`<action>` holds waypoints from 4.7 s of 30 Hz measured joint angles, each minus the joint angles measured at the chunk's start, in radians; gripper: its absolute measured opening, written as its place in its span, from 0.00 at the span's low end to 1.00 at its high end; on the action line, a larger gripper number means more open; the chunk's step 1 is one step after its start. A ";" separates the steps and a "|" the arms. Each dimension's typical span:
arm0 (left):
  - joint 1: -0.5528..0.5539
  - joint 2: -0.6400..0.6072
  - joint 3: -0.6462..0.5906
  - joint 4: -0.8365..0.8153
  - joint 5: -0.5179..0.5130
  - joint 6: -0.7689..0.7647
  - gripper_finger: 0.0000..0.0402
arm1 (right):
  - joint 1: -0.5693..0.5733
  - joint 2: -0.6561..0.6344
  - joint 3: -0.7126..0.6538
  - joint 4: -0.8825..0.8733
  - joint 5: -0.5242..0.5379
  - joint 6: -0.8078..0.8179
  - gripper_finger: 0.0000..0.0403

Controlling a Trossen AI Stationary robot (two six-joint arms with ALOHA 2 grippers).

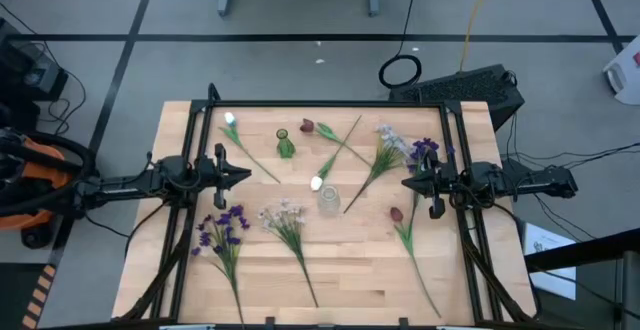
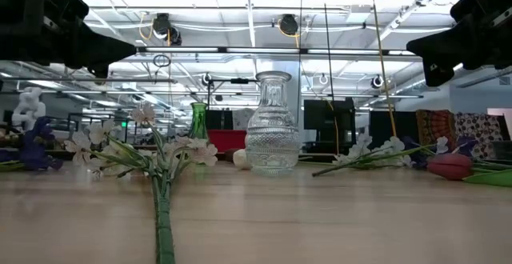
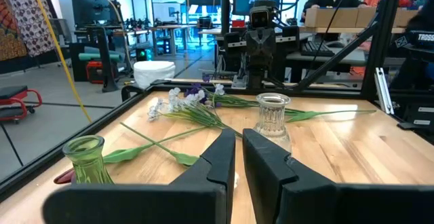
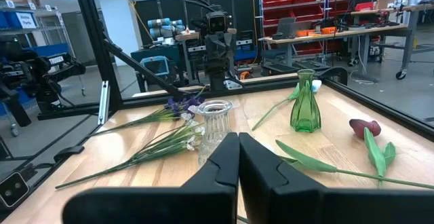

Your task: Sort flowers into vase by color

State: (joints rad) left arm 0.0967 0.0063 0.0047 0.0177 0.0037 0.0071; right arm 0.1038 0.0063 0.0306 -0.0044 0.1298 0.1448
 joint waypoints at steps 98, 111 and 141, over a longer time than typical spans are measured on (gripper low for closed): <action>0.000 0.000 0.000 0.000 0.000 0.000 0.09 | -0.190 1.697 1.148 -0.959 0.154 1.494 0.34; 0.000 0.000 0.000 0.000 0.000 0.000 0.09 | -0.228 1.859 1.148 -0.888 0.029 1.557 0.52; 0.000 0.000 0.000 0.000 0.000 0.000 0.09 | -0.085 1.731 1.145 -1.196 0.242 1.508 0.01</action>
State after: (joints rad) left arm 0.0967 0.0062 0.0048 0.0179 0.0039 0.0071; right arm 0.0191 1.7373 1.1751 -1.2001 0.3713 1.6525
